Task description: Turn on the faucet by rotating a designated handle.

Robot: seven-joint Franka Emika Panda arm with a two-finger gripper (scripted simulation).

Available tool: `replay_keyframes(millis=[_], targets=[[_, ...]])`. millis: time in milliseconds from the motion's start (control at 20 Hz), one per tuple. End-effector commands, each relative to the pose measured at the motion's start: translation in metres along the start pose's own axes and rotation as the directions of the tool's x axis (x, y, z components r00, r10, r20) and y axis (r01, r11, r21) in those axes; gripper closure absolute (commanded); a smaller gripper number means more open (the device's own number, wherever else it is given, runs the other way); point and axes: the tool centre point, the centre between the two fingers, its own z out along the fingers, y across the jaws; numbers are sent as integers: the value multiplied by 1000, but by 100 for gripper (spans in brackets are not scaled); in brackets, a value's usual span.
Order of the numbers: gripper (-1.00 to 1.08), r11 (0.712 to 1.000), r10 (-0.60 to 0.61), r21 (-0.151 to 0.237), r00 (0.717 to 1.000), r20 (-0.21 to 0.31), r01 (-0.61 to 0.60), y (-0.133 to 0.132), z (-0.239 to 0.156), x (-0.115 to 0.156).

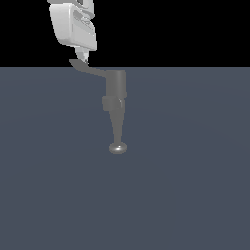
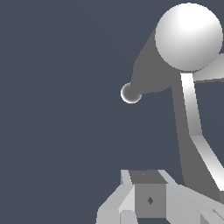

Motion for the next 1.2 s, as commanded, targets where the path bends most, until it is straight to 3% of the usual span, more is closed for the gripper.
replay_keyframes(millis=[0,1150], targets=[[108,1000,0,0,1000,0,0,0,0,0],[108,1000,1,0,1000,0,-1,68,0,2]])
